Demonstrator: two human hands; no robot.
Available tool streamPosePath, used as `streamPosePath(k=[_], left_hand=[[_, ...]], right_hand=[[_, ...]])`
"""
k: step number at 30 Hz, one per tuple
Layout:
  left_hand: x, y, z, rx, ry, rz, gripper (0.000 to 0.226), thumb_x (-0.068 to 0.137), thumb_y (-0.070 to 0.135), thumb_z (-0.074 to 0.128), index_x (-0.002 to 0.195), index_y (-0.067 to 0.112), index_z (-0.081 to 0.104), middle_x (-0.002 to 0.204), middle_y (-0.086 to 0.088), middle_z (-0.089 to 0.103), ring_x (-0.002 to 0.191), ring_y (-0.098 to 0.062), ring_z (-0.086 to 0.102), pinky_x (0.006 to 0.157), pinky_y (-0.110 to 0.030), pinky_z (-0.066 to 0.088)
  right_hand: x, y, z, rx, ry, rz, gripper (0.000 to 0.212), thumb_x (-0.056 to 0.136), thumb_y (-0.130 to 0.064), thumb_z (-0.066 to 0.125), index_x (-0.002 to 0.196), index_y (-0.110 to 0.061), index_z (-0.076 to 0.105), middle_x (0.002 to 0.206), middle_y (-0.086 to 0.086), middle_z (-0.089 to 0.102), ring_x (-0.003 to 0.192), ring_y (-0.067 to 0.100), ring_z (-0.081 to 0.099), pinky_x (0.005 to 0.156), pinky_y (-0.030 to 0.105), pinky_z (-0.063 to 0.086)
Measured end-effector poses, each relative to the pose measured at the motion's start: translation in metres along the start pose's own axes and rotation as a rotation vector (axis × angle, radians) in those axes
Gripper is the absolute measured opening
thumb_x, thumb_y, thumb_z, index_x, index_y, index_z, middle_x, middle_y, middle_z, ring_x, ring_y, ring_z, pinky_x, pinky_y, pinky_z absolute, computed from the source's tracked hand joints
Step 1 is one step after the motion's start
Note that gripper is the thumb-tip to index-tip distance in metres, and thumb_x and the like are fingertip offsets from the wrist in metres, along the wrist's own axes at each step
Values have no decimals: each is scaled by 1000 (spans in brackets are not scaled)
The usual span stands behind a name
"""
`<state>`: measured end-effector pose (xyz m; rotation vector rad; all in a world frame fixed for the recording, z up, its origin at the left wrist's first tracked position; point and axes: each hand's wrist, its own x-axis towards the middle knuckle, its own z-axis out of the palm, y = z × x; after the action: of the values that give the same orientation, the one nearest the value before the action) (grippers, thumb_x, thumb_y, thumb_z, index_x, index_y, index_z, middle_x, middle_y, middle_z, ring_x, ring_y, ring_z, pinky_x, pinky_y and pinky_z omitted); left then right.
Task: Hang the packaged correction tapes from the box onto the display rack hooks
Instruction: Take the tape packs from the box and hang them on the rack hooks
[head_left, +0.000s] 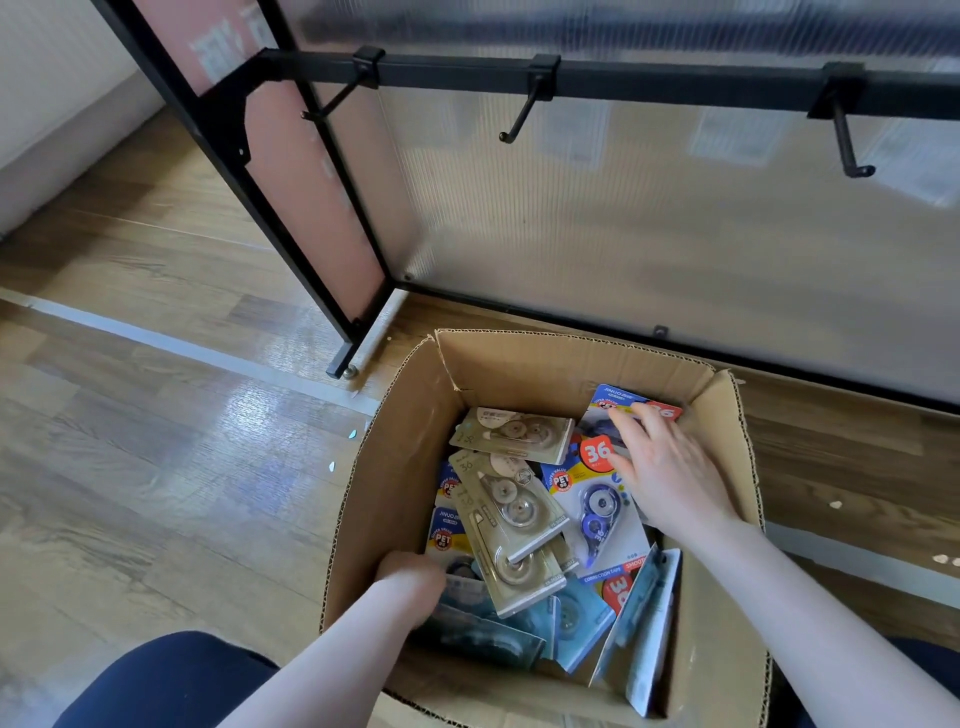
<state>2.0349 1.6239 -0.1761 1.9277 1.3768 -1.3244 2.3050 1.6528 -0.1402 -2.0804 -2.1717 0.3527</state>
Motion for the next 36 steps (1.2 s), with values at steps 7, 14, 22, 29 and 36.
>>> streamPosePath(k=[7,14,22,29,36], left_hand=[[-6,-1,-14,-306,336,268,20,95,28,48,103,15,61,95,1,59,84,-18,55,66,-26,41],[-2,-6,-13,-484,357,326,21,87,23,61,107,14,62,112,-1,63,98,-16,60,78,-29,55],[3,-6,-16,-583,322,304,26,91,28,57,115,18,58,115,0,60,102,-15,58,81,-27,52],[1,-3,-27,-616,360,330,22,92,35,53,107,18,57,112,1,60,98,-14,59,73,-28,54],[3,-5,-30,-692,443,280,17,95,36,48,93,19,52,106,2,62,89,-10,60,55,-23,49]], right_hand=[[-3,3,-1,-29,-35,38,50,91,-32,55,137,-15,43,135,10,45,112,31,53,90,40,44],[0,1,-4,-90,-84,31,53,96,-38,44,143,-20,29,141,5,36,121,23,47,96,33,40],[2,-2,-3,-120,-112,34,51,96,-38,43,141,-20,31,138,5,38,122,22,45,98,32,39],[10,2,0,-111,-162,168,50,95,-39,46,139,-19,32,136,7,41,121,24,45,97,33,39],[28,2,11,20,-292,293,47,95,-34,48,136,-16,36,136,9,43,118,28,48,93,37,41]])
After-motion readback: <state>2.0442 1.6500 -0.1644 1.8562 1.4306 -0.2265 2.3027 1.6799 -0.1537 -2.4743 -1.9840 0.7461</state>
